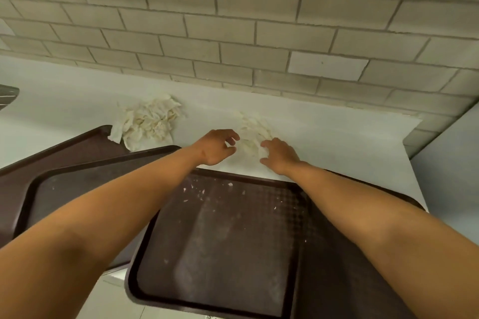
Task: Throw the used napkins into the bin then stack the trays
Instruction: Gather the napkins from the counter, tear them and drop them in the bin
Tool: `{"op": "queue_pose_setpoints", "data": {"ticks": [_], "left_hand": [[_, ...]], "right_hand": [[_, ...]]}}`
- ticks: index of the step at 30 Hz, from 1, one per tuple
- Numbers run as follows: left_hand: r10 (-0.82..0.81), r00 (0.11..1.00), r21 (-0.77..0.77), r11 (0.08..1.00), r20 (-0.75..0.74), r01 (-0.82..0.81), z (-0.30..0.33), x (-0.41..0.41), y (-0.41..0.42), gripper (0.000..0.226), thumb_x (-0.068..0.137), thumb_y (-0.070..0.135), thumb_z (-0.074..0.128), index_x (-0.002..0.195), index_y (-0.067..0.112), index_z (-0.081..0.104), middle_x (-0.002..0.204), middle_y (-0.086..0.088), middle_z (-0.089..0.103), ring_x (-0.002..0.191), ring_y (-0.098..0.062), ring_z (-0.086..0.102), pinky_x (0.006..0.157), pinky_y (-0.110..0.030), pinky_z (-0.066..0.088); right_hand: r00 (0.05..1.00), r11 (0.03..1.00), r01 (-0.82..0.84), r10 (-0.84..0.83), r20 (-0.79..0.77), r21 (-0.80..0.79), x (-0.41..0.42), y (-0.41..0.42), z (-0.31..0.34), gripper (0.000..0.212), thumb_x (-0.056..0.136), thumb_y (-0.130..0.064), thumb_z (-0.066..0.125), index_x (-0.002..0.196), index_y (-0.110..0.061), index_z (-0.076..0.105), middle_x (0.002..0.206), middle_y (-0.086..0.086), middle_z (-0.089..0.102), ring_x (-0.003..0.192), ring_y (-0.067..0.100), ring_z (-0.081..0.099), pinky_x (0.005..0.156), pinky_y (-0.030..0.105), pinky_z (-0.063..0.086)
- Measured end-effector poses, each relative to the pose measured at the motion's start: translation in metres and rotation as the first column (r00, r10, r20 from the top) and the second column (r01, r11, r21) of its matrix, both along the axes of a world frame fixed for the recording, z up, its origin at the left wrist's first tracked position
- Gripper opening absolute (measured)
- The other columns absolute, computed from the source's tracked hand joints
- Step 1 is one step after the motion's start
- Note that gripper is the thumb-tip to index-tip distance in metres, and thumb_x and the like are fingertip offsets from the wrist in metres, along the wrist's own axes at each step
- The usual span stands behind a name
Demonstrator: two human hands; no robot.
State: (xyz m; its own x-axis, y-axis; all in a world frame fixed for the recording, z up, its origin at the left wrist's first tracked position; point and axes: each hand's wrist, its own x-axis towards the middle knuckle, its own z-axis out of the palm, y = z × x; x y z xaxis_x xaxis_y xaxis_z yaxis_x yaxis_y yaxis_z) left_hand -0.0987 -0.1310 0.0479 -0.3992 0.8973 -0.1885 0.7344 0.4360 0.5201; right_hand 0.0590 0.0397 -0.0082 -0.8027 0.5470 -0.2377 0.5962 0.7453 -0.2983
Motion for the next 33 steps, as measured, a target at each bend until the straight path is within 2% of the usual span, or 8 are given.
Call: {"op": "queue_pose_setpoints", "data": {"ticks": [6,10,15,20,23,25,29,33], "left_hand": [[-0.077,0.997,-0.001,0.997,0.005,0.077,-0.014,0.003,0.007,0.04,0.096,0.028,0.059,0.135,0.024,0.051,0.128,0.002,0.061,0.096,-0.017,0.065,0.093,-0.029,0.049],[-0.105,0.994,0.003,0.995,0.038,0.105,-0.013,0.007,0.015,0.061,0.095,0.034,0.061,0.15,0.029,0.035,0.138,0.001,0.055,0.098,-0.016,0.065,0.095,-0.029,0.048],[-0.078,0.993,0.091,0.993,0.09,0.069,-0.003,0.016,0.03,0.083,0.09,0.049,0.066,0.156,0.035,0.017,0.149,0.003,0.044,0.103,-0.015,0.063,0.096,-0.031,0.05],[-0.054,0.985,0.237,0.971,0.163,0.014,0.016,0.025,0.04,0.081,0.094,0.047,0.062,0.157,0.034,0.014,0.139,0.004,0.05,0.104,-0.014,0.061,0.093,-0.027,0.049],[-0.006,0.992,0.351,0.936,0.129,-0.04,0.021,0.02,0.042,0.062,0.096,0.039,0.062,0.151,0.027,0.037,0.125,0.008,0.058,0.091,-0.007,0.061,0.081,-0.014,0.044],[0.008,0.996,0.405,0.913,0.087,-0.042,0.021,0.016,0.04,0.045,0.097,0.035,0.062,0.14,0.024,0.053,0.121,0.006,0.066,0.087,-0.004,0.062,0.074,-0.004,0.041],[0.073,0.995,0.401,0.911,0.071,-0.096,0.019,0.007,0.034,0.035,0.097,0.031,0.064,0.13,0.018,0.065,0.124,0.002,0.067,0.092,-0.005,0.058,0.075,0.001,0.034],[0.116,0.993,0.383,0.916,0.03,-0.118,0.02,-0.007,0.022,0.032,0.096,0.031,0.064,0.125,0.019,0.068,0.122,0.003,0.069,0.098,-0.011,0.06,0.085,-0.016,0.039]], "right_hand": [[0.999,1.0,-0.017,0.017,-0.05,0.003,0.008,0.013,-0.014,0.024,0.1,-0.021,0.053,0.113,-0.017,0.072,0.115,0.0,0.067,0.104,0.024,0.063,0.089,0.035,0.05],[0.99,0.991,-0.036,0.018,-0.142,-0.126,0.004,0.026,0.009,0.02,0.095,-0.018,0.064,0.077,-0.012,0.062,0.077,0.001,0.058,0.072,0.017,0.054,0.07,0.031,0.042],[0.963,0.946,-0.037,-0.051,-0.263,-0.322,-0.011,0.031,0.059,0.014,0.091,-0.017,0.072,0.085,-0.006,0.066,0.08,0.006,0.058,0.072,0.017,0.055,0.07,0.032,0.046],[0.869,0.68,-0.012,-0.356,-0.344,-0.733,-0.023,0.018,0.099,0.023,0.09,-0.007,0.074,0.11,-0.009,0.063,0.09,0.003,0.07,0.081,0.014,0.07,0.088,0.033,0.06],[0.811,0.483,-0.043,-0.494,-0.313,-0.874,-0.029,0.017,0.106,0.023,0.089,-0.001,0.073,0.103,-0.01,0.058,0.093,0.009,0.069,0.087,0.019,0.072,0.093,0.038,0.059],[0.802,0.445,-0.047,-0.517,-0.3,-0.894,-0.032,0.016,0.106,0.026,0.087,0.001,0.073,0.099,-0.012,0.055,0.098,0.013,0.067,0.093,0.023,0.071,0.091,0.036,0.059],[0.821,0.53,0.02,-0.492,-0.288,-0.848,-0.035,0.015,0.108,0.033,0.089,-0.004,0.073,0.117,-0.012,0.058,0.101,0.01,0.071,0.09,0.019,0.074,0.086,0.033,0.06],[0.839,0.699,0.103,-0.443,-0.316,-0.707,-0.04,0.023,0.105,0.027,0.093,-0.014,0.069,0.119,-0.014,0.063,0.111,0.007,0.07,0.096,0.019,0.074,0.087,0.033,0.059]]}}
